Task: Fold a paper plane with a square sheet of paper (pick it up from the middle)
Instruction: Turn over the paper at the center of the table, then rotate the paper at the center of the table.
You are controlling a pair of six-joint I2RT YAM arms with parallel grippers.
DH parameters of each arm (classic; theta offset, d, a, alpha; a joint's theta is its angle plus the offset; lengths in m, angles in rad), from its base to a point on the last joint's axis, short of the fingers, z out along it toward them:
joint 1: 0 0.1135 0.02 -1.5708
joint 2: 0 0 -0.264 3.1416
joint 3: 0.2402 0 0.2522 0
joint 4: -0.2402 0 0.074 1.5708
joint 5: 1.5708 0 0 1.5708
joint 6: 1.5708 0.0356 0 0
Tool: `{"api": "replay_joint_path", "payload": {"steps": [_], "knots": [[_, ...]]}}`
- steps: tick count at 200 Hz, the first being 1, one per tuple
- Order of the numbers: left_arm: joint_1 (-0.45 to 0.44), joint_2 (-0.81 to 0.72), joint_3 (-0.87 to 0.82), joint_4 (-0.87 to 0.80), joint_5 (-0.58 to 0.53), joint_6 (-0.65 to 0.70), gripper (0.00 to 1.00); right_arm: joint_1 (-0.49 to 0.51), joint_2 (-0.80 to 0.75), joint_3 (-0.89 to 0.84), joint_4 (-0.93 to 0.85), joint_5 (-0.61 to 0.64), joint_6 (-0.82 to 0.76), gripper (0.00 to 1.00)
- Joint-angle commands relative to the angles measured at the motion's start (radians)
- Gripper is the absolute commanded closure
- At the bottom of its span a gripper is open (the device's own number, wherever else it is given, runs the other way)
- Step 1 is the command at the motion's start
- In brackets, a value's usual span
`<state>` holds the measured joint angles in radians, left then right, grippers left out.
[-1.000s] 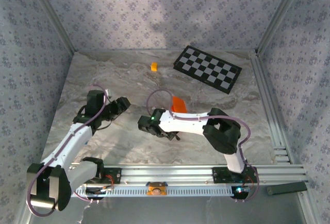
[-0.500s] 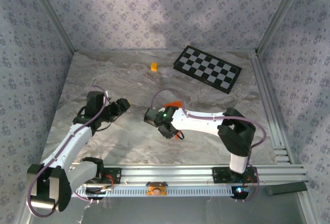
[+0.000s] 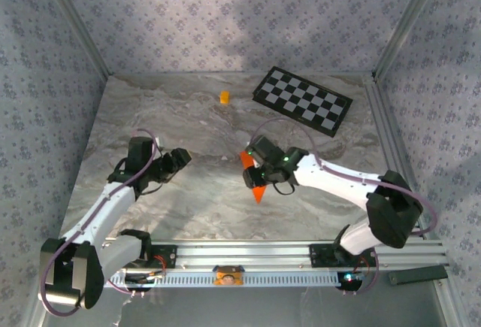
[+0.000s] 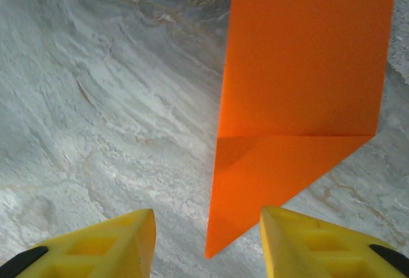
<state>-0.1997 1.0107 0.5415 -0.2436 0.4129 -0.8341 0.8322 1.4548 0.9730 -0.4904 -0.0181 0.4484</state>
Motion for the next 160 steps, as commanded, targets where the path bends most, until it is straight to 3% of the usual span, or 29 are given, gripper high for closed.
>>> {"api": "replay_joint_path", "payload": {"steps": [1,26,50,84,126,160], "knots": [[-0.038,0.019,0.001,0.025,0.03,-0.011,0.33,-0.094,-0.035,-0.08,0.135,-0.179,0.057,0.65],[-0.098,0.052,0.014,0.036,0.013,-0.023,0.36,-0.177,-0.028,-0.132,0.206,-0.275,0.082,0.82],[-0.131,0.075,0.009,0.058,0.004,-0.054,0.4,-0.219,0.019,-0.156,0.249,-0.332,0.08,0.88],[-0.157,0.113,0.015,0.093,0.016,-0.08,0.47,-0.252,0.123,-0.154,0.3,-0.443,0.067,0.91],[-0.193,0.192,0.018,0.175,0.037,-0.137,0.54,-0.264,0.232,-0.138,0.302,-0.477,0.062,0.93],[-0.248,0.257,0.066,0.213,0.025,-0.166,0.58,-0.251,0.266,-0.194,0.395,-0.477,0.193,0.93]]}}
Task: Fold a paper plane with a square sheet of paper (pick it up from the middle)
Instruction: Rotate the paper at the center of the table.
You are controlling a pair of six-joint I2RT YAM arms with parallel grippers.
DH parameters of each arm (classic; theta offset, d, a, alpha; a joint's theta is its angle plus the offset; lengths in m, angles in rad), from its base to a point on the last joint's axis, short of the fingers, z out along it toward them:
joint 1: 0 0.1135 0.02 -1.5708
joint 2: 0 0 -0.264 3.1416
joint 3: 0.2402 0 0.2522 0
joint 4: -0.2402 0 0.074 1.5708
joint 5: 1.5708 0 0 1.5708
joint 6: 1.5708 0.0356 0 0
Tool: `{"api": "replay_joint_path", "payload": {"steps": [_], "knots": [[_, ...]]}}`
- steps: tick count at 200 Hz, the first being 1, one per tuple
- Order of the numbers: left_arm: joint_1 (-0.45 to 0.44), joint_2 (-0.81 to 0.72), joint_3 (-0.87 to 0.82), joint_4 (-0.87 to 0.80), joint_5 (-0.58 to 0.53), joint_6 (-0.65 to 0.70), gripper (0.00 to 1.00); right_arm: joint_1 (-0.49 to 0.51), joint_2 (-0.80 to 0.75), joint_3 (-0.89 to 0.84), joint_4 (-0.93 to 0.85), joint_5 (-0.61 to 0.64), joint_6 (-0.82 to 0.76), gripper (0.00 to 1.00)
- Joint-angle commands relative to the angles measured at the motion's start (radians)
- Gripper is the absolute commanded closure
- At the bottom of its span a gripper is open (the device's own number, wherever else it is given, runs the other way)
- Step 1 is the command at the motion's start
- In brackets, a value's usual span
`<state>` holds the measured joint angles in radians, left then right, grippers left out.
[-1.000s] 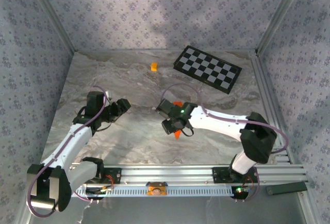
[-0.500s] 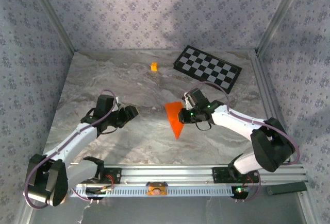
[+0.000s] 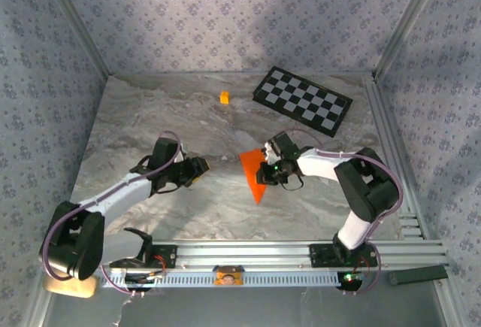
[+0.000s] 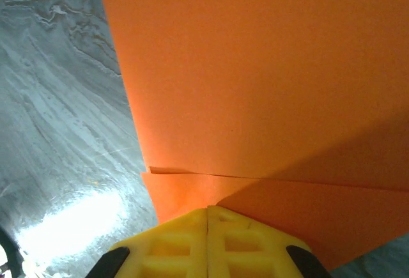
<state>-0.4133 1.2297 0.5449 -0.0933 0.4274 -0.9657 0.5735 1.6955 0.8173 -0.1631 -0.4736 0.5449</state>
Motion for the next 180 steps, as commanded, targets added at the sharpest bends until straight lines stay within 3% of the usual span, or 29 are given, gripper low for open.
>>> {"api": "replay_joint_path", "payload": {"steps": [1,37,55,77,180], "knots": [[-0.036,0.04,0.063,0.064,0.011,-0.035,0.58,0.009,0.026,-0.041,0.068,-0.018,0.105,0.93],[-0.096,0.167,0.166,0.114,0.016,-0.053,0.65,0.088,0.052,-0.053,0.074,0.071,0.278,0.93],[-0.127,0.239,0.226,0.117,0.014,-0.056,0.75,0.134,0.046,-0.047,0.074,0.113,0.323,0.93],[-0.154,0.31,0.261,0.151,-0.007,-0.073,0.76,0.162,0.028,-0.051,0.078,0.159,0.363,0.93],[-0.197,0.563,0.406,0.22,0.037,-0.08,0.86,0.157,-0.048,-0.147,0.166,0.168,0.414,0.92]]}}
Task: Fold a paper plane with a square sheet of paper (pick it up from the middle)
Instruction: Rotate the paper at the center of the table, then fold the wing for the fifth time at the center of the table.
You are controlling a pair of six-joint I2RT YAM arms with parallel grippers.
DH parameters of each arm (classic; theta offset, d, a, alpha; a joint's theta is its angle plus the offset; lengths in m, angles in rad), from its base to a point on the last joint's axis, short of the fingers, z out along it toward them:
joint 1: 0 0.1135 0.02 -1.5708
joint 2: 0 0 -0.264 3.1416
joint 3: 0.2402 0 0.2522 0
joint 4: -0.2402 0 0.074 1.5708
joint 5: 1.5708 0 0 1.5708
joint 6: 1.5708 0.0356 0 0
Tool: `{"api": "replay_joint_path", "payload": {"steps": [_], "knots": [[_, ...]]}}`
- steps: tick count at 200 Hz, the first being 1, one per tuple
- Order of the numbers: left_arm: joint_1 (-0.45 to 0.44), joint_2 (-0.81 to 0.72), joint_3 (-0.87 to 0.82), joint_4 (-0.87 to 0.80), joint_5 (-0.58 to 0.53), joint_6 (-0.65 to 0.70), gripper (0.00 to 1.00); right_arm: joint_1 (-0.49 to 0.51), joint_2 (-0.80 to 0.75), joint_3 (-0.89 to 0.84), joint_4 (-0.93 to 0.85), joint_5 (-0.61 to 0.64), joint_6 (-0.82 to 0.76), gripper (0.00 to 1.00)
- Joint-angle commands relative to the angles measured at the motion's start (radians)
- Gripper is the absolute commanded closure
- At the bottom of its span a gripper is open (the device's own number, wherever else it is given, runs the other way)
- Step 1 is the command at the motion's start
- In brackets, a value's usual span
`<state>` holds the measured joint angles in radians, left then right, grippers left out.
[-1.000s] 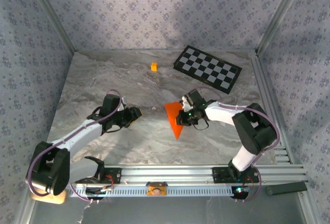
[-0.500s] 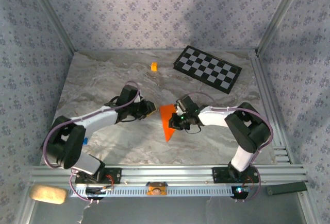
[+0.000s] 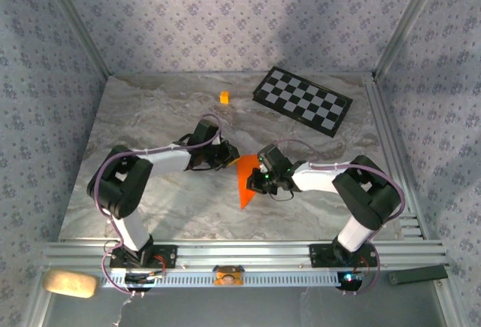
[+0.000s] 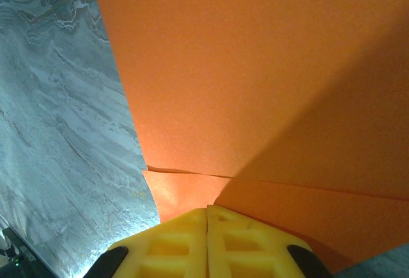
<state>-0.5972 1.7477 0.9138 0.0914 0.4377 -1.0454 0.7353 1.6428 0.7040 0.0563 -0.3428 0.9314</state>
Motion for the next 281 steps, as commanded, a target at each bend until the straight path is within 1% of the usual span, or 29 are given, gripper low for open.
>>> {"api": "replay_joint_path", "payload": {"steps": [1,23,72,90,111,117,128,142,158,176,208,259,266,281], "knots": [[-0.013,0.047,0.037,0.037,0.028,-0.002,0.86,-0.005,0.005,-0.034,-0.053,0.036,0.029,0.92],[-0.017,0.085,0.038,0.072,0.039,-0.014,0.88,-0.006,0.0,-0.034,-0.034,0.013,0.042,0.92],[-0.018,0.148,0.043,0.029,0.025,0.0,0.94,-0.009,-0.053,-0.027,-0.04,0.015,0.02,0.89],[-0.017,0.159,0.03,0.025,0.016,0.002,0.94,-0.016,-0.084,-0.024,-0.055,0.022,0.005,0.86],[-0.017,0.175,0.023,0.032,0.024,-0.006,0.94,-0.048,-0.127,-0.028,-0.059,-0.003,0.007,0.81],[-0.016,0.178,0.021,0.031,0.024,-0.006,0.94,-0.058,-0.14,-0.029,-0.067,-0.006,0.007,0.78],[-0.017,0.18,0.02,0.029,0.026,-0.007,0.95,-0.082,-0.16,-0.02,-0.094,-0.012,-0.007,0.76],[-0.016,0.18,0.017,0.022,0.021,-0.006,0.95,-0.109,-0.18,-0.013,-0.132,-0.004,-0.026,0.69],[-0.015,0.182,0.02,0.01,0.019,0.002,0.95,-0.146,-0.188,-0.025,-0.133,-0.021,-0.028,0.68],[-0.017,0.18,0.021,0.002,0.018,0.005,0.95,-0.174,-0.175,-0.038,-0.123,-0.047,-0.022,0.64],[-0.016,0.176,0.016,-0.006,0.018,0.012,0.96,-0.199,-0.144,-0.039,-0.108,-0.074,-0.019,0.63],[-0.018,0.17,0.015,-0.01,0.024,0.02,0.96,-0.221,-0.089,-0.025,-0.123,-0.073,-0.026,0.61],[-0.016,0.165,0.016,-0.006,0.026,0.021,0.96,-0.222,-0.084,-0.022,-0.12,-0.08,-0.027,0.62],[-0.018,0.152,0.018,0.003,0.033,0.027,0.96,-0.218,-0.081,-0.022,-0.083,-0.112,-0.037,0.69]]}}
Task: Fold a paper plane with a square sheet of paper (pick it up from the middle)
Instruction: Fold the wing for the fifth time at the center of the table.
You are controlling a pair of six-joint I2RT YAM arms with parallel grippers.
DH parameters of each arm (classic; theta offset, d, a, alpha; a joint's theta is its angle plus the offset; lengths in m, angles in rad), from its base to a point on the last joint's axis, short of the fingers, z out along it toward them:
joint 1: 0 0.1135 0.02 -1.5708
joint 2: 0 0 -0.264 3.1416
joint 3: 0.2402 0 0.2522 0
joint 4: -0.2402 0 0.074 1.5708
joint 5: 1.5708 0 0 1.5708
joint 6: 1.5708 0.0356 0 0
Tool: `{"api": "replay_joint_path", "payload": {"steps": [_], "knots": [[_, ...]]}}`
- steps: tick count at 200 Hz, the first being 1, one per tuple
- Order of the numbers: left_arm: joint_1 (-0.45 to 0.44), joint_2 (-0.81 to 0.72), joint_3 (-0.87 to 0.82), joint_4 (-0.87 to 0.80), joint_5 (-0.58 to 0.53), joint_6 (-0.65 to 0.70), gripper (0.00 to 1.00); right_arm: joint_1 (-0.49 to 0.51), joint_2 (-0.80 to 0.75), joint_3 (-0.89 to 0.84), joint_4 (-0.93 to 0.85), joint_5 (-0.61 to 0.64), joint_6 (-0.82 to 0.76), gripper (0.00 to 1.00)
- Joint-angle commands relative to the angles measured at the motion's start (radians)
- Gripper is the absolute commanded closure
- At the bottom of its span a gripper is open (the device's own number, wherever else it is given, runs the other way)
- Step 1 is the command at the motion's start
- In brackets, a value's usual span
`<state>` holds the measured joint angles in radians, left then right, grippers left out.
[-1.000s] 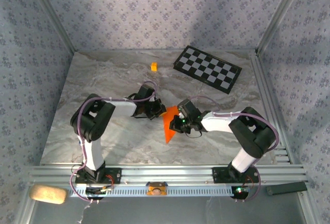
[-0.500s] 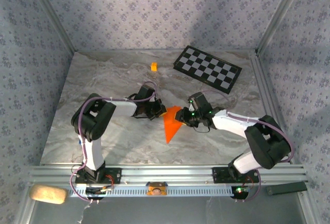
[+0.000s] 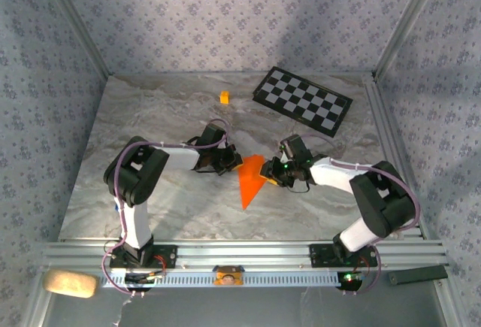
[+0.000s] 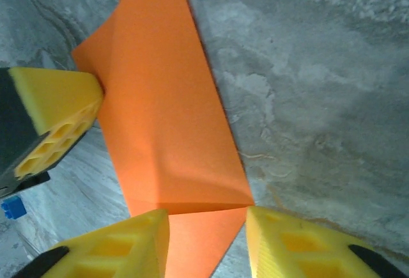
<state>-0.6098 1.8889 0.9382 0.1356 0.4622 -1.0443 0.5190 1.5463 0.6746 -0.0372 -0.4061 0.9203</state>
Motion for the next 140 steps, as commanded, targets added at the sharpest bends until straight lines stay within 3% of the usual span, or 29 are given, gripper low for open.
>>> {"api": "replay_joint_path", "payload": {"steps": [1,30,61,140], "knots": [[-0.005,0.011,-0.006,-0.041,0.01,0.026,0.96,-0.001,0.015,0.008,0.014,-0.051,-0.027,0.7],[-0.004,-0.014,0.015,-0.046,0.018,0.042,0.95,0.032,0.025,0.032,0.034,-0.105,-0.062,0.86],[-0.004,-0.018,0.038,-0.049,0.032,0.049,0.94,0.066,0.081,0.056,0.037,-0.104,-0.064,0.94],[-0.032,-0.145,0.018,-0.125,0.033,0.078,0.88,0.092,0.154,0.046,0.031,-0.022,0.037,0.98]]}}
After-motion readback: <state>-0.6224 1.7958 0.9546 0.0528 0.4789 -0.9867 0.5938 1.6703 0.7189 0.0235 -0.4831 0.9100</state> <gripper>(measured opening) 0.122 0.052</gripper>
